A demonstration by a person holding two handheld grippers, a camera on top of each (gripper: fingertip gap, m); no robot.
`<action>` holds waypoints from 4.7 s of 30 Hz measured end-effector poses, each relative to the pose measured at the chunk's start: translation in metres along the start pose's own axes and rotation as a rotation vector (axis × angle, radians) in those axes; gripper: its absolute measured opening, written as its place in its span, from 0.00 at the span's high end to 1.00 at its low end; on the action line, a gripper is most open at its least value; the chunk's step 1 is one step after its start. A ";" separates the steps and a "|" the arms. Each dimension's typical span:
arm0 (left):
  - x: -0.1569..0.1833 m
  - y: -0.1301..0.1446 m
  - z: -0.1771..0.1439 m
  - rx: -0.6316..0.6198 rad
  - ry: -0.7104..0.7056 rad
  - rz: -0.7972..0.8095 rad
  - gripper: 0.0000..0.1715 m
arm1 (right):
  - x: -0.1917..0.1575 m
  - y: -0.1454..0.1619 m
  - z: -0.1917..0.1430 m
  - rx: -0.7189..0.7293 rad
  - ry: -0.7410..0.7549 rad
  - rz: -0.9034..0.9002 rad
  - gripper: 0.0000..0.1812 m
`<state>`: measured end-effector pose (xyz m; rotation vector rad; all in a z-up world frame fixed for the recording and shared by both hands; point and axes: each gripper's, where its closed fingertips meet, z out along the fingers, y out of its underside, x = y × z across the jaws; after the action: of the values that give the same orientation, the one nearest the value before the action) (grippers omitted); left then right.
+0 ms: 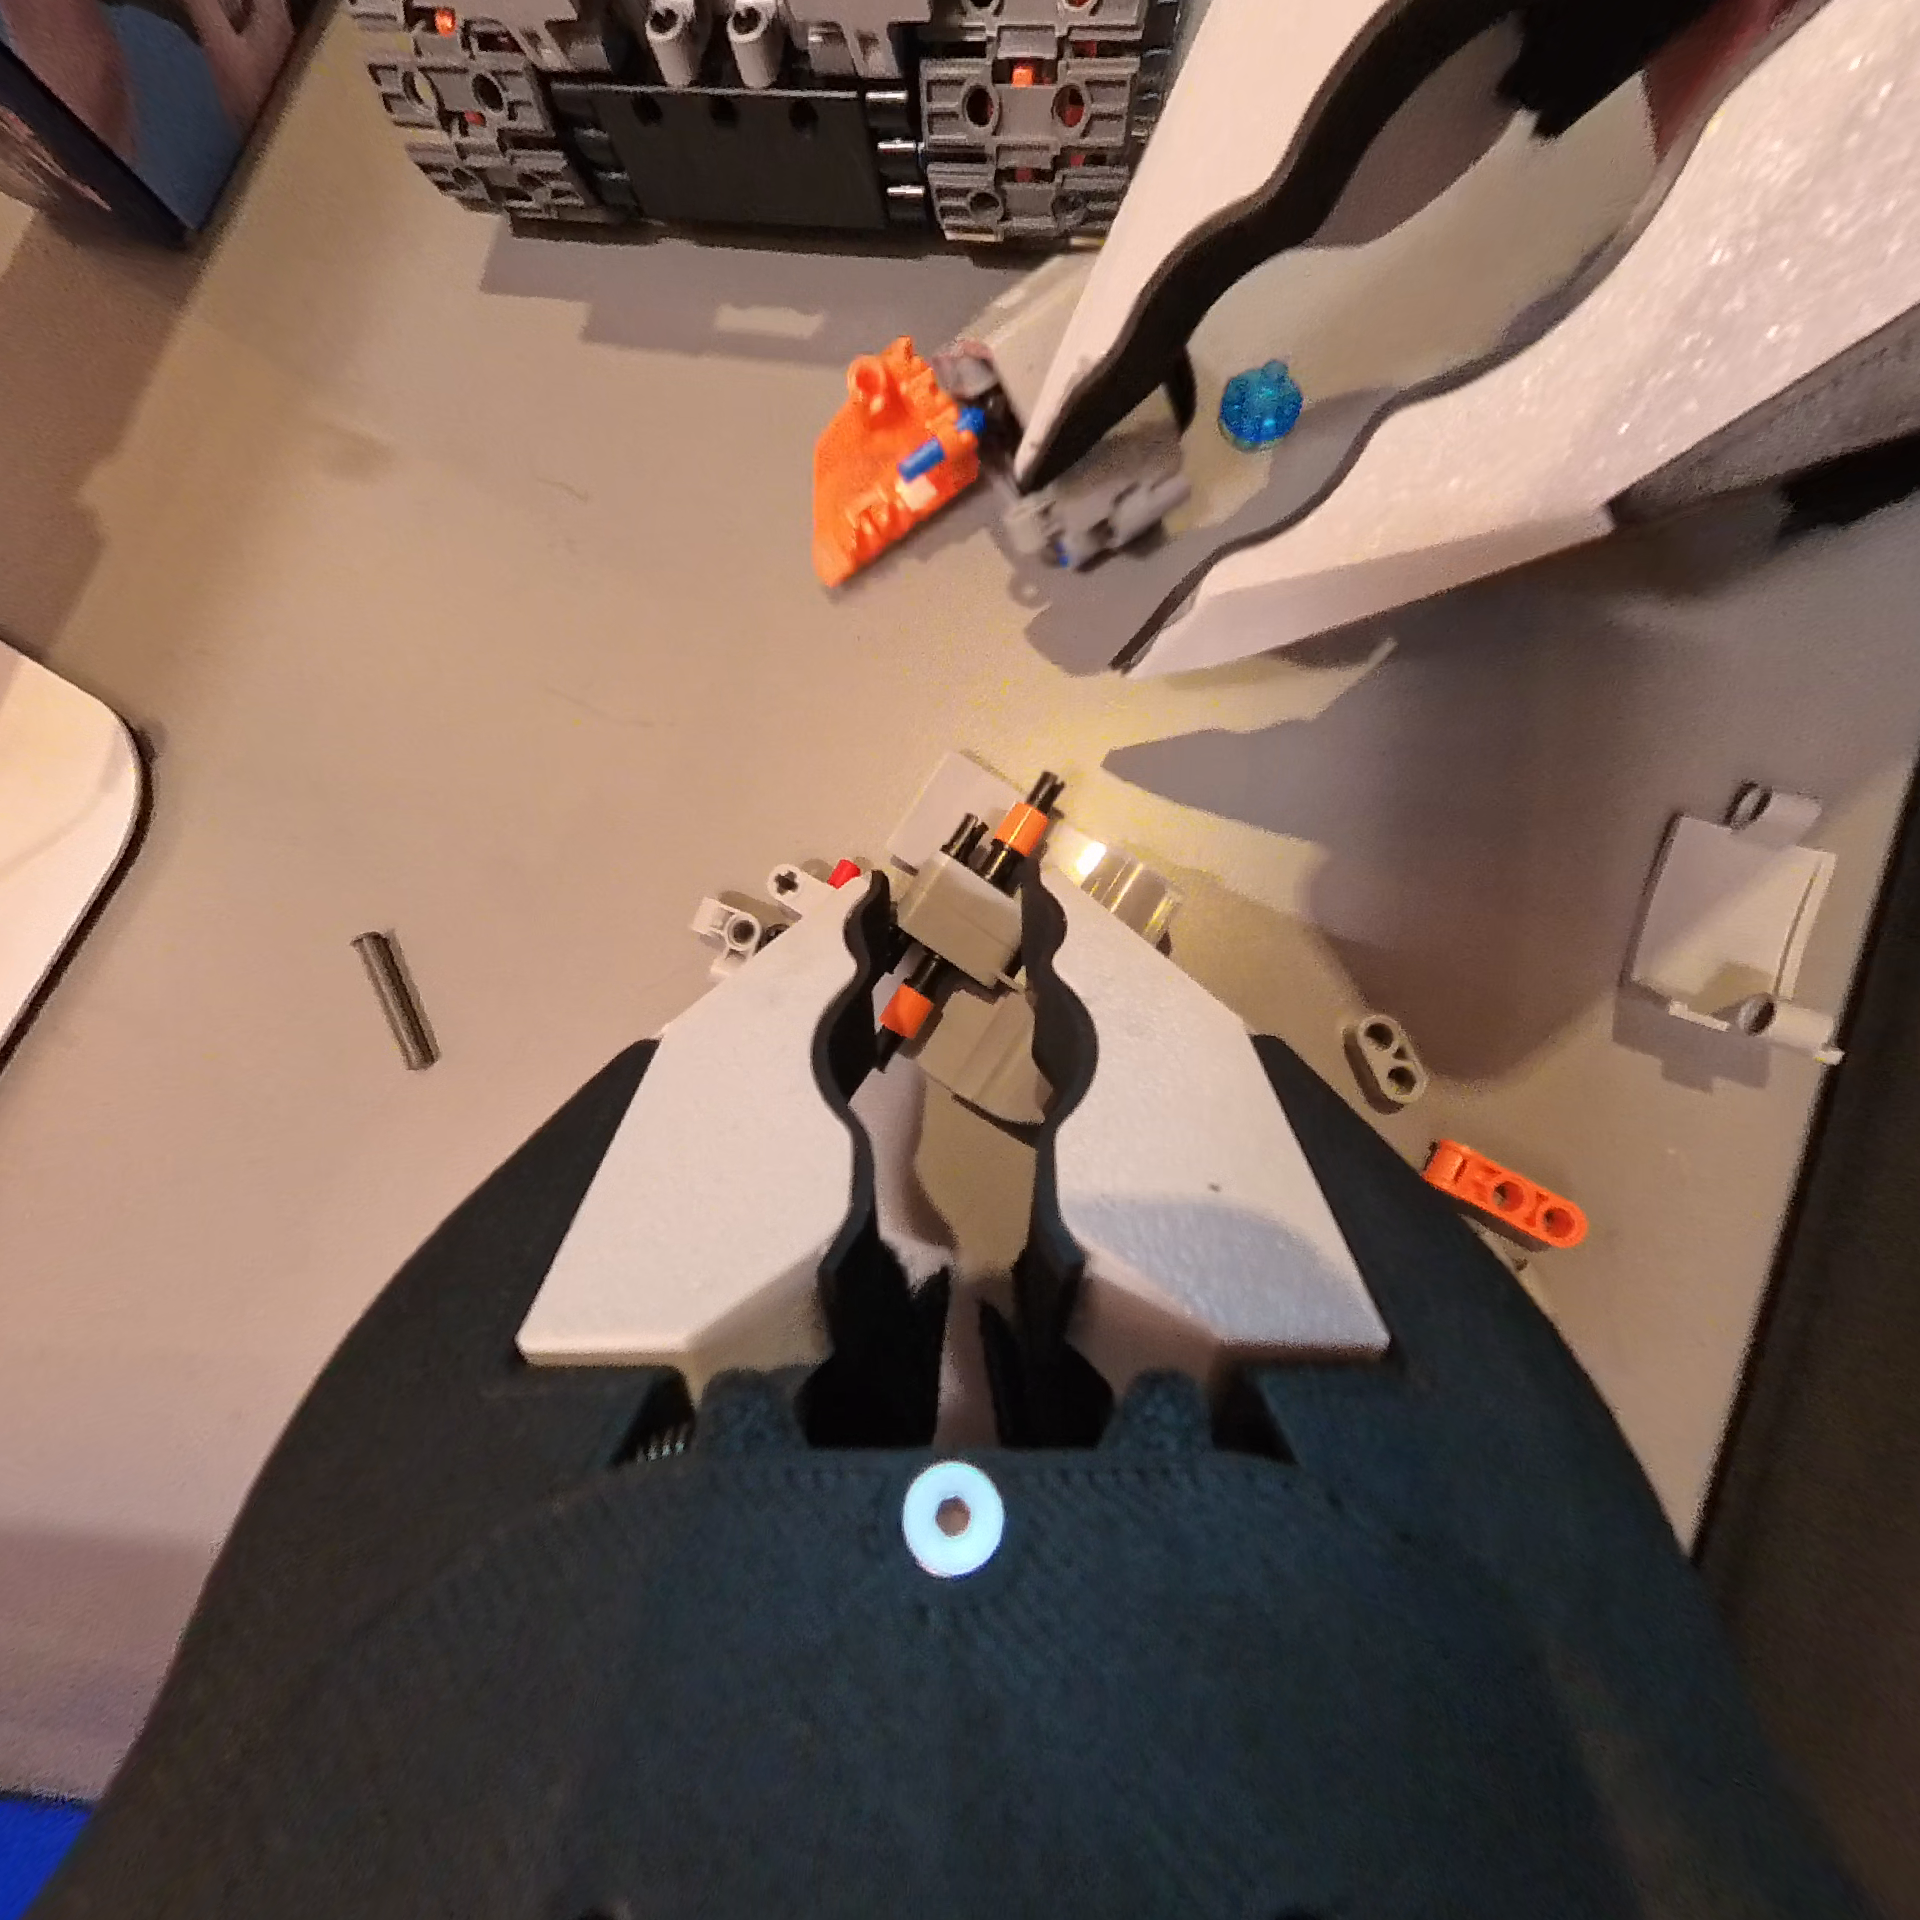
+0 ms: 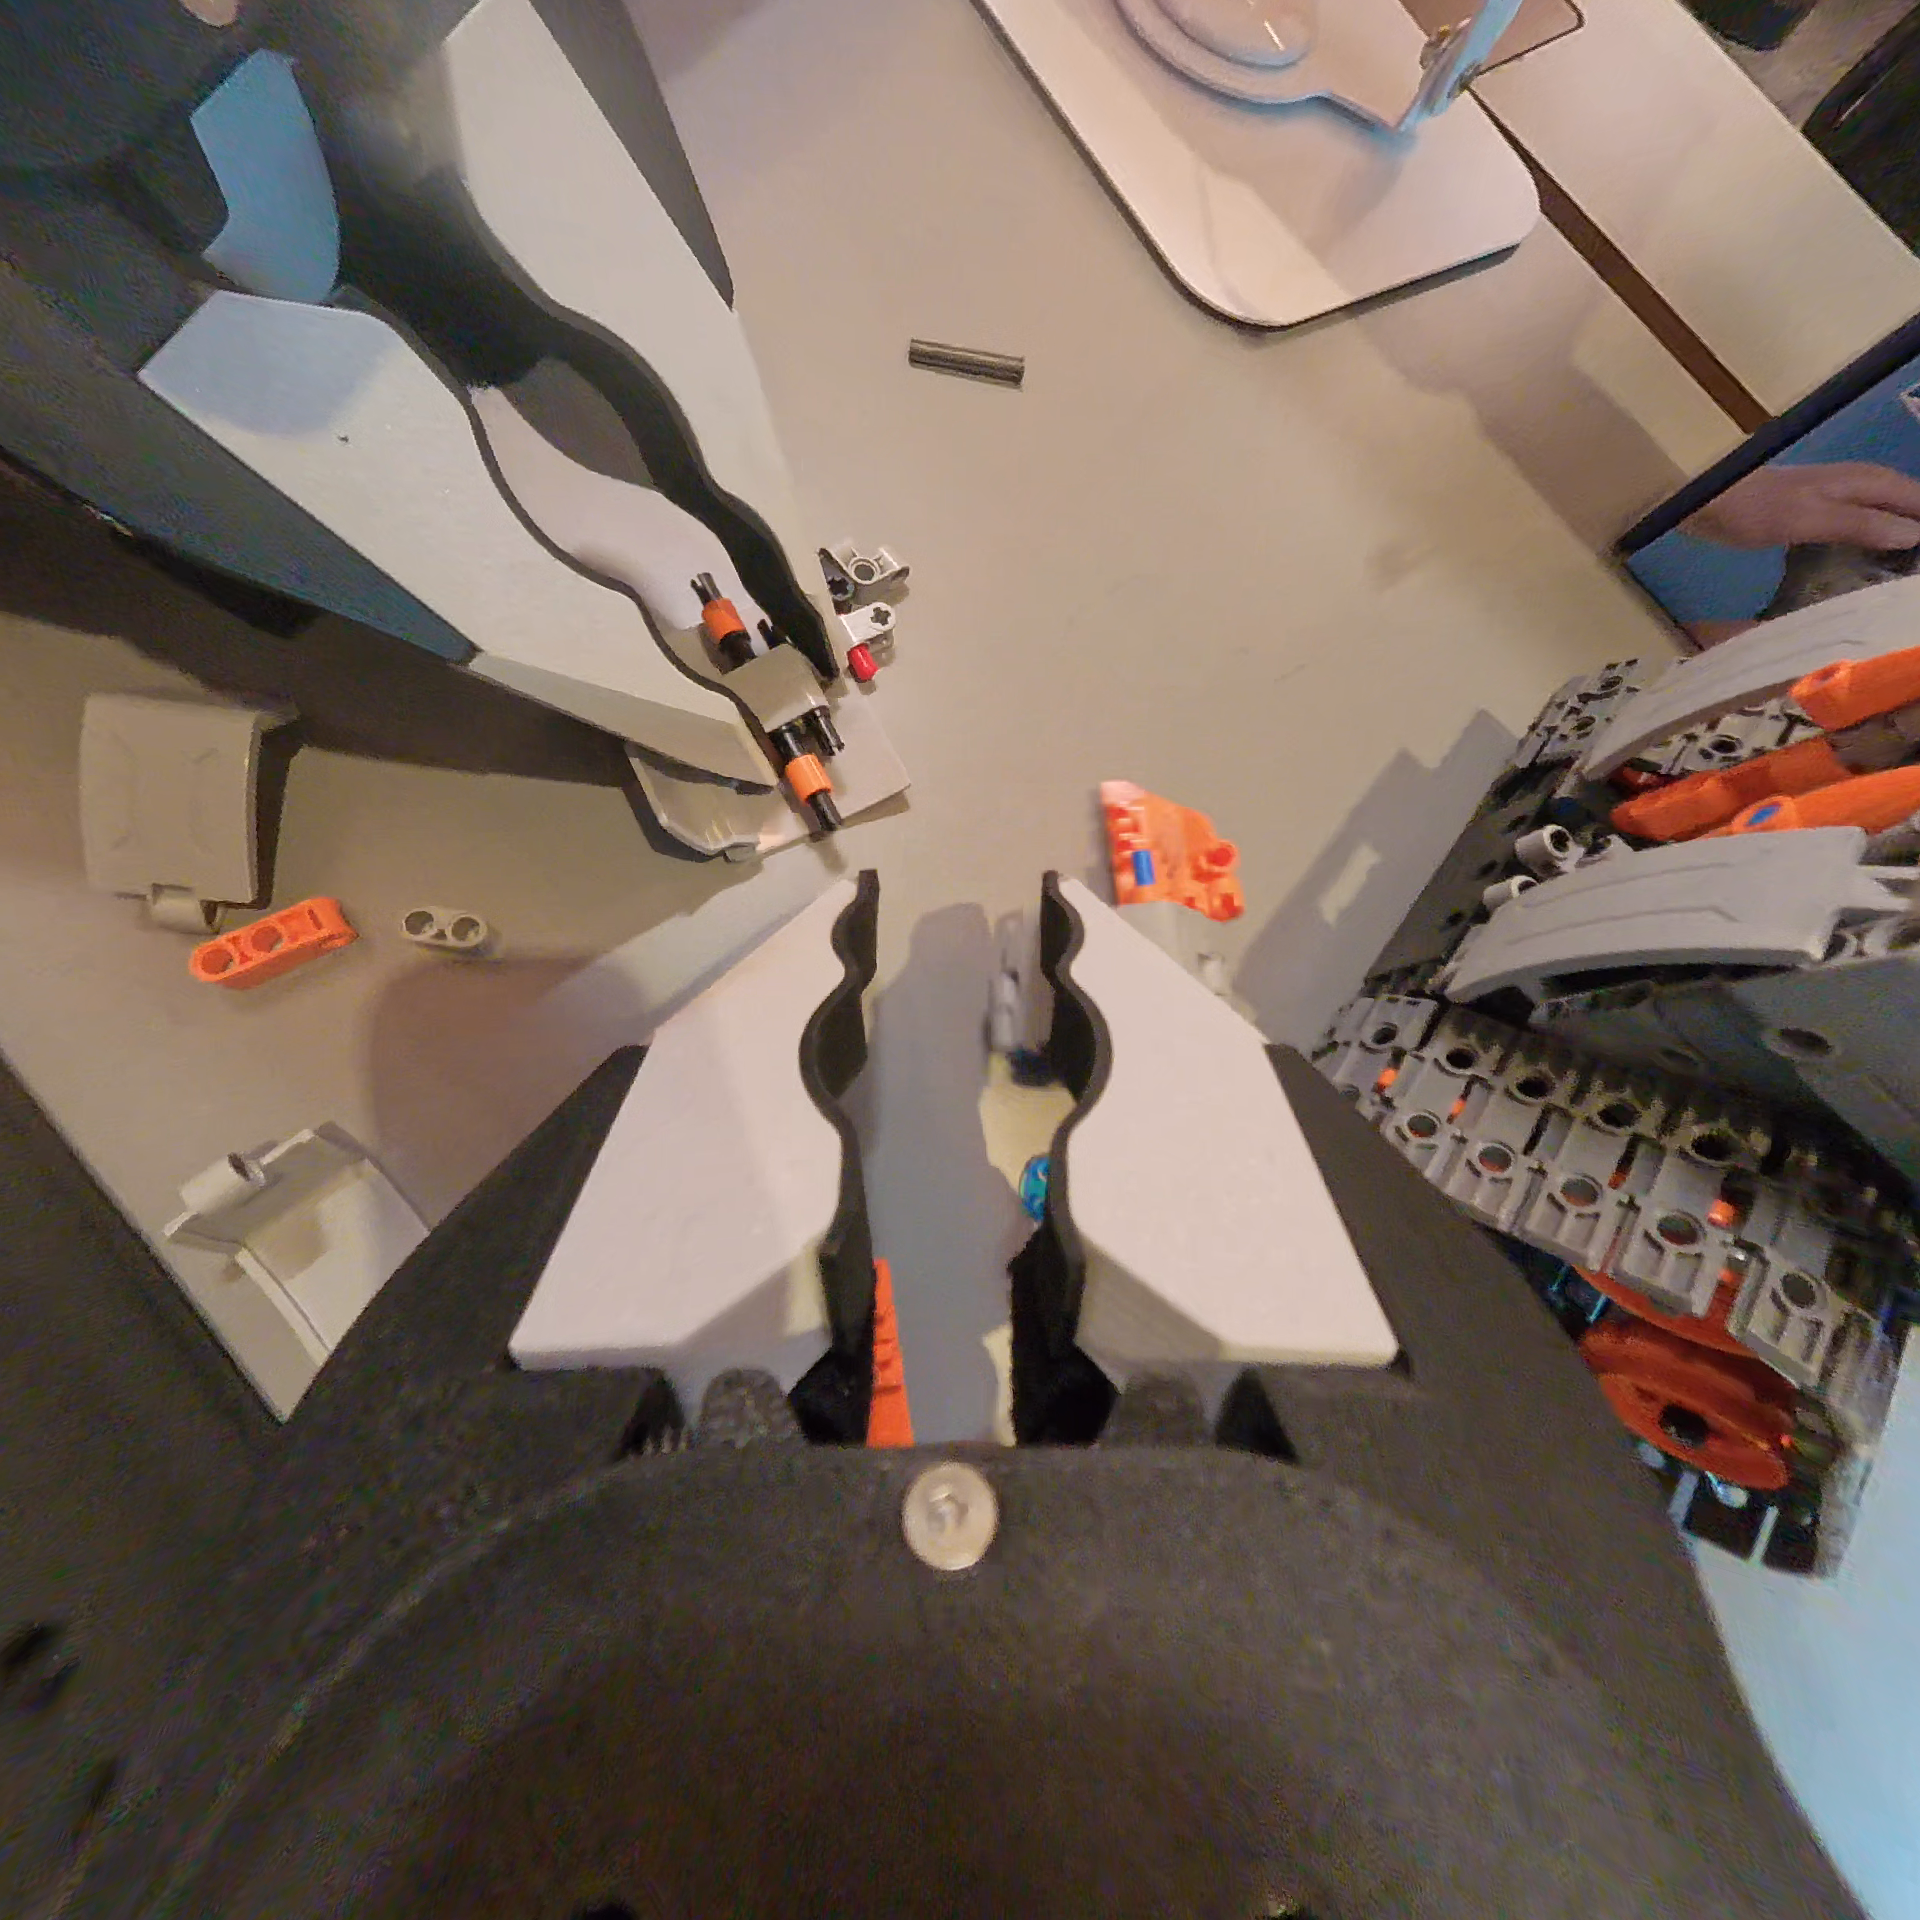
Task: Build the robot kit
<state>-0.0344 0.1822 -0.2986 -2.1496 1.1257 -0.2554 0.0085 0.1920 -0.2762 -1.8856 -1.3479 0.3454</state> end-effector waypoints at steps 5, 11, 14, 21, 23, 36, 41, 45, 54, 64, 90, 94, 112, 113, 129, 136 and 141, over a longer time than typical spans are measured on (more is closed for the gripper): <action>-0.001 -0.004 -0.005 -0.009 0.024 0.019 0.77 | 0.000 0.008 -0.013 -0.002 -0.013 0.002 0.86; 0.006 -0.035 -0.011 0.018 0.115 0.096 0.76 | 0.020 0.023 -0.031 -0.025 0.055 0.036 0.84; 0.014 -0.049 0.007 -0.018 0.148 0.197 0.72 | 0.028 0.031 -0.033 -0.045 0.046 0.075 0.77; 0.027 -0.062 0.042 -0.090 0.275 0.228 0.82 | 0.023 0.042 -0.022 -0.059 -0.072 0.149 0.76; 0.025 -0.062 0.043 -0.093 0.271 0.214 0.82 | 0.023 0.042 -0.020 -0.051 -0.087 0.155 0.76; 0.052 -0.116 -0.055 0.339 0.802 -0.417 0.82 | 0.027 -0.030 -0.064 0.272 0.259 -0.267 0.59; 0.067 -0.117 -0.085 0.414 0.954 -0.492 0.82 | 0.015 -0.050 -0.087 0.348 0.292 -0.443 0.69; 0.069 -0.116 -0.097 0.472 1.000 -0.513 0.80 | 0.001 -0.051 -0.090 0.360 0.163 -0.432 0.91; 0.056 -0.113 -0.104 0.552 0.918 -0.526 0.80 | -0.001 -0.057 -0.086 0.408 0.107 -0.360 0.76; 0.060 -0.124 -0.122 0.704 1.143 -0.683 0.80 | -0.002 -0.077 -0.086 0.433 0.318 -0.416 0.86; 0.063 -0.123 -0.104 0.550 0.726 -0.163 0.76 | -0.050 -0.064 -0.104 0.416 -0.933 0.171 0.95; 0.031 -0.134 -0.101 0.647 0.653 -0.341 0.76 | -0.012 -0.071 -0.084 0.444 -0.621 0.221 0.75; -0.015 -0.159 -0.102 0.855 0.483 -0.688 0.76 | 0.019 -0.087 -0.087 0.344 0.424 -0.197 0.74; -0.015 -0.161 -0.102 0.861 0.470 -0.684 0.76 | 0.019 -0.089 -0.087 0.358 0.413 -0.175 0.74; -0.006 -0.151 -0.101 0.856 0.516 -0.708 0.76 | 0.014 -0.089 -0.090 0.523 -0.008 0.170 0.96; 0.001 -0.152 -0.108 0.877 0.609 -0.716 0.76 | 0.010 -0.088 -0.098 0.642 -0.428 0.475 0.97; 0.003 -0.149 -0.101 0.841 0.643 -0.736 0.76 | 0.010 -0.088 -0.093 0.623 -0.347 0.434 0.88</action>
<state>0.0174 0.1889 -0.1263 -1.6076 0.3165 -1.5287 0.0098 0.1729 -0.1494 -1.5958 -0.8674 1.2087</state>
